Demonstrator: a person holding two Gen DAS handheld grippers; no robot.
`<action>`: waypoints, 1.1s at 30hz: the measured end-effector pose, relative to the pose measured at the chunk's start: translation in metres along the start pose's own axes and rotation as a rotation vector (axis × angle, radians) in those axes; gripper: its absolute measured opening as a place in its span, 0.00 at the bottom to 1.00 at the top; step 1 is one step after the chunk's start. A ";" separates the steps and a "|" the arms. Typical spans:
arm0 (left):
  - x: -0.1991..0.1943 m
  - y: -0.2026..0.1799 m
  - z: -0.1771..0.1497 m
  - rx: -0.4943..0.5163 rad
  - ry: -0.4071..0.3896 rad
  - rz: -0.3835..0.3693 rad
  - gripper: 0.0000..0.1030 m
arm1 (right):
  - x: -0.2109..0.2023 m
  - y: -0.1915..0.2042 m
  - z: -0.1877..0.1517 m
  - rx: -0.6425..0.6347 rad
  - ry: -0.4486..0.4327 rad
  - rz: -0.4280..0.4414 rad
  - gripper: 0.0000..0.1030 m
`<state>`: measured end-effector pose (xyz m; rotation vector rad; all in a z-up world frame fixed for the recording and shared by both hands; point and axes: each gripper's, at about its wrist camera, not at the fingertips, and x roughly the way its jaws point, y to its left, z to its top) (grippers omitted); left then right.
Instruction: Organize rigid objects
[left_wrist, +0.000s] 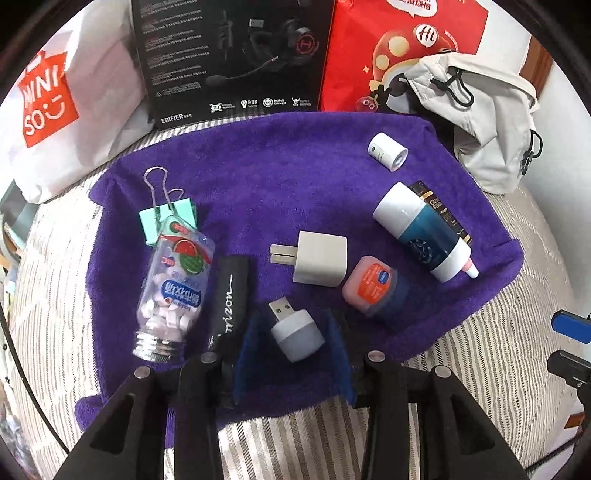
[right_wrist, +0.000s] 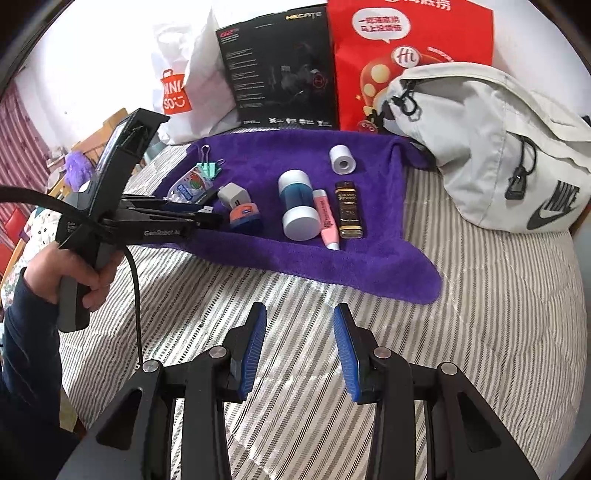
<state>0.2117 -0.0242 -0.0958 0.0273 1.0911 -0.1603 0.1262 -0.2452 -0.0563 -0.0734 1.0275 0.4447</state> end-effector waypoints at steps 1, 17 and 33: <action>-0.004 0.000 -0.001 0.002 -0.004 0.003 0.36 | -0.001 -0.001 -0.001 0.009 -0.002 -0.003 0.38; -0.082 0.006 -0.064 -0.045 -0.108 0.017 0.54 | -0.039 0.009 -0.006 0.109 -0.090 -0.110 0.69; -0.176 0.011 -0.132 -0.162 -0.277 0.018 0.97 | -0.079 0.049 -0.043 0.172 -0.132 -0.160 1.00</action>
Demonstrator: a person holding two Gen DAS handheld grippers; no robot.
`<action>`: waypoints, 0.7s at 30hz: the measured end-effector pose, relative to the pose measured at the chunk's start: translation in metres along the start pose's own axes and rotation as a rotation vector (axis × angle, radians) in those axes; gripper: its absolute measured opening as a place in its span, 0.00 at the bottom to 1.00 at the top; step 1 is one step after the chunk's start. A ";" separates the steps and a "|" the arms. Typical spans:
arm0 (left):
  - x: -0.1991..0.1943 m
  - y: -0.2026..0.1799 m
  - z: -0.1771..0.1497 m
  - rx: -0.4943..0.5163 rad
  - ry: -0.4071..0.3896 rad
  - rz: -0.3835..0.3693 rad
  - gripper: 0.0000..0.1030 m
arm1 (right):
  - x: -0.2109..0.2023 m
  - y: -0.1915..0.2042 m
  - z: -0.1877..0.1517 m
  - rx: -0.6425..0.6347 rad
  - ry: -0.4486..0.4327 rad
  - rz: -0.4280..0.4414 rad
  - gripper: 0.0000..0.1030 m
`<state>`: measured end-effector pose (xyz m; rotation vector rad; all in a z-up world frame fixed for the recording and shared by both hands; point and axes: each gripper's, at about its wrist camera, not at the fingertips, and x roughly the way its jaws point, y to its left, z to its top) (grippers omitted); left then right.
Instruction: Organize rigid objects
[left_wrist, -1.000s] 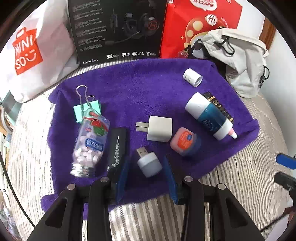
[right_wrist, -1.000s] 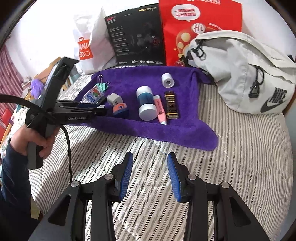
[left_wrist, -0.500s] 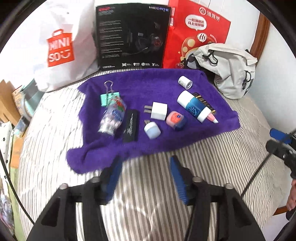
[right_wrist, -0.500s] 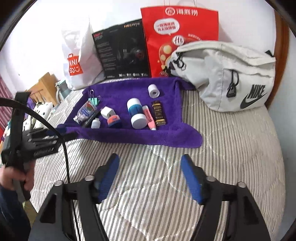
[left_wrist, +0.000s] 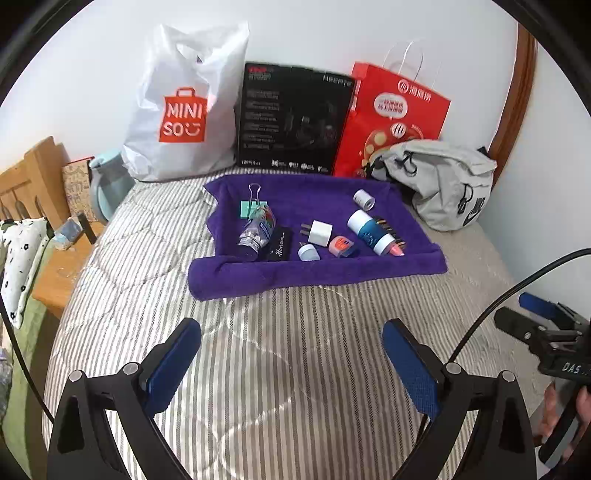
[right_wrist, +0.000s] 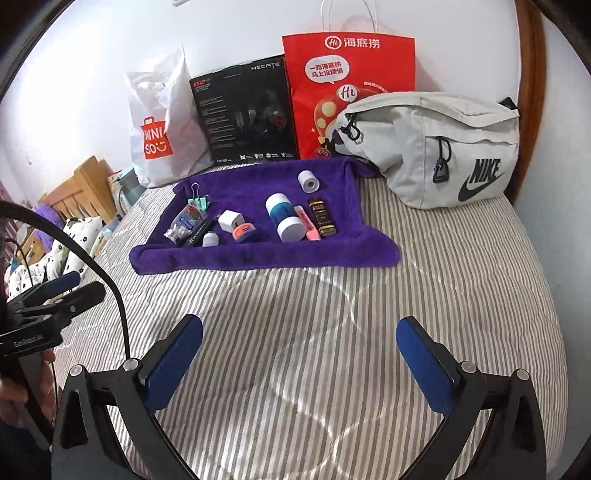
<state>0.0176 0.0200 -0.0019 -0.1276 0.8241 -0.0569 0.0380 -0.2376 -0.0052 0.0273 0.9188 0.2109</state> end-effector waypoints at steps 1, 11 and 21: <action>-0.007 0.000 -0.003 -0.005 -0.013 -0.010 0.97 | -0.003 0.001 -0.003 0.002 -0.004 -0.002 1.00; -0.038 -0.009 -0.016 0.004 -0.067 -0.048 0.99 | -0.037 0.009 -0.017 0.001 -0.056 -0.014 1.00; -0.037 -0.010 -0.023 0.026 -0.054 -0.021 0.99 | -0.041 0.003 -0.021 0.019 -0.054 -0.035 1.00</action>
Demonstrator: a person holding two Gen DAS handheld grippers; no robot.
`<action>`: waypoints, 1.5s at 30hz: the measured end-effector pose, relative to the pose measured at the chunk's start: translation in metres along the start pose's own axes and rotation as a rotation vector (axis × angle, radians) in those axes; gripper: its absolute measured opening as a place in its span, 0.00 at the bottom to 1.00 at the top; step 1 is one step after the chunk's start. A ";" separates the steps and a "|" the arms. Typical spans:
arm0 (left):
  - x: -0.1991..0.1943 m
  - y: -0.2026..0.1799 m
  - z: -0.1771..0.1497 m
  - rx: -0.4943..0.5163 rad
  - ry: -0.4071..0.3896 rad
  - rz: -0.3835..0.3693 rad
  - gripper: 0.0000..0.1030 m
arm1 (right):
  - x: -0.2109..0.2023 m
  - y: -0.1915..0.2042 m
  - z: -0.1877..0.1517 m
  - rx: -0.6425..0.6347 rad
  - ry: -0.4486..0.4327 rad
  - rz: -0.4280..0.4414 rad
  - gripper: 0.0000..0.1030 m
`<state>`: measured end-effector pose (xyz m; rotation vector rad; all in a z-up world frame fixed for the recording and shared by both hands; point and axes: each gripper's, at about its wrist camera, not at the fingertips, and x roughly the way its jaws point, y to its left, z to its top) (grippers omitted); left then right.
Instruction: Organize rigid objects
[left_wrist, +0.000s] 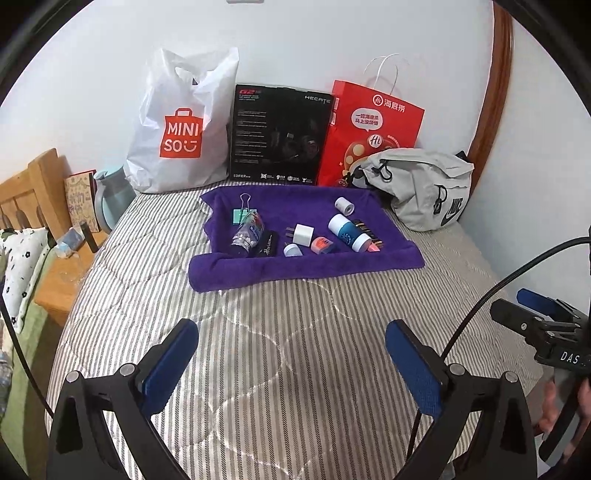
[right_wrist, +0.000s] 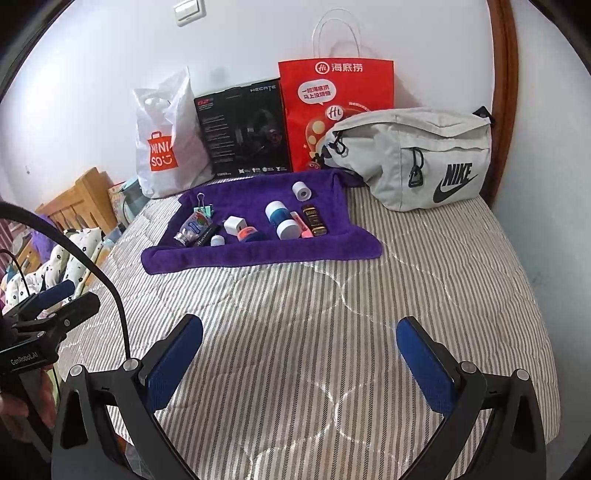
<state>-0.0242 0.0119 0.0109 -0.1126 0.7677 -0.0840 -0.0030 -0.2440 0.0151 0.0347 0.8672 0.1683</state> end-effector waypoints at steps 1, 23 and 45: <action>0.000 0.001 0.000 0.001 0.001 -0.004 0.99 | 0.001 -0.001 0.000 0.002 0.002 -0.003 1.00; -0.003 0.005 -0.001 -0.002 0.006 0.007 0.99 | 0.000 0.001 -0.004 -0.016 0.018 -0.038 1.00; -0.004 0.008 -0.001 -0.014 0.011 0.007 0.99 | -0.002 0.005 -0.004 -0.036 0.023 -0.048 1.00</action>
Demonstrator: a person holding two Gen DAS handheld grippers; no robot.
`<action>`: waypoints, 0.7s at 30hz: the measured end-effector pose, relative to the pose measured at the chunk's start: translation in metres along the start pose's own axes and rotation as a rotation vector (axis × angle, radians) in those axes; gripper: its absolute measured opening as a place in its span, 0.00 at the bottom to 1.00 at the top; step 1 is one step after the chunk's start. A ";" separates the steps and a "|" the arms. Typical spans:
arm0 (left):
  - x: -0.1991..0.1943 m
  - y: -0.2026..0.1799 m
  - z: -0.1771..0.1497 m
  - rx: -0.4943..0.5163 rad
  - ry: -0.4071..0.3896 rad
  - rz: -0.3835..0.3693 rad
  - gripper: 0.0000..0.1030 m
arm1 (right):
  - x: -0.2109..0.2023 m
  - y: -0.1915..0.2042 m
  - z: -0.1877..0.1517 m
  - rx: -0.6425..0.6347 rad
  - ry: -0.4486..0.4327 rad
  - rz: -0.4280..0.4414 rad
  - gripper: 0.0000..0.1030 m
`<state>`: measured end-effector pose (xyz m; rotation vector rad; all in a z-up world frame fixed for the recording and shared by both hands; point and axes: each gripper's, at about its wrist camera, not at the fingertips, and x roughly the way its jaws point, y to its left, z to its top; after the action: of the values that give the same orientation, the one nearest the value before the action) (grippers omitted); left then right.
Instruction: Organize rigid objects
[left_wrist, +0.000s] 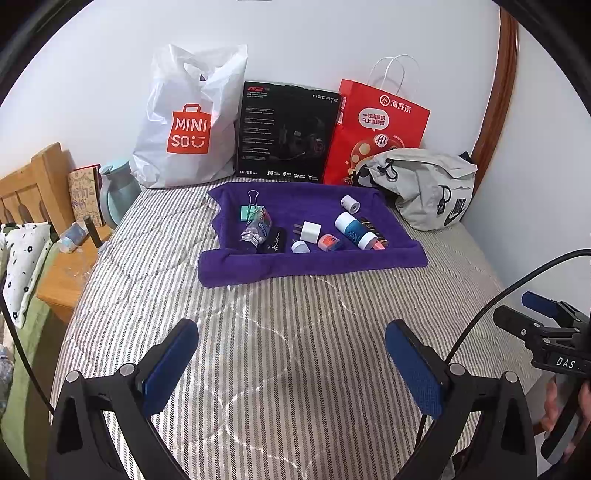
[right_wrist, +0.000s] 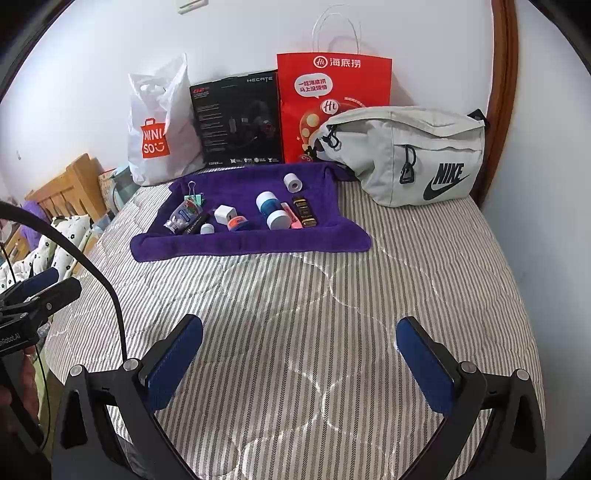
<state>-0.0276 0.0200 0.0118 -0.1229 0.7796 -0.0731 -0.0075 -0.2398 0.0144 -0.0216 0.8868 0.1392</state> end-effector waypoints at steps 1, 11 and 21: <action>0.000 0.000 0.000 0.000 0.001 -0.002 0.99 | 0.000 0.000 0.000 0.001 0.001 -0.001 1.00; 0.000 -0.002 0.000 0.003 0.005 -0.007 0.99 | 0.002 -0.001 0.000 0.004 0.007 -0.002 1.00; -0.001 -0.002 0.001 0.005 0.001 -0.010 0.99 | 0.003 0.000 -0.002 -0.004 0.014 -0.004 1.00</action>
<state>-0.0278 0.0179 0.0135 -0.1219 0.7794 -0.0844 -0.0070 -0.2401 0.0110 -0.0283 0.9006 0.1369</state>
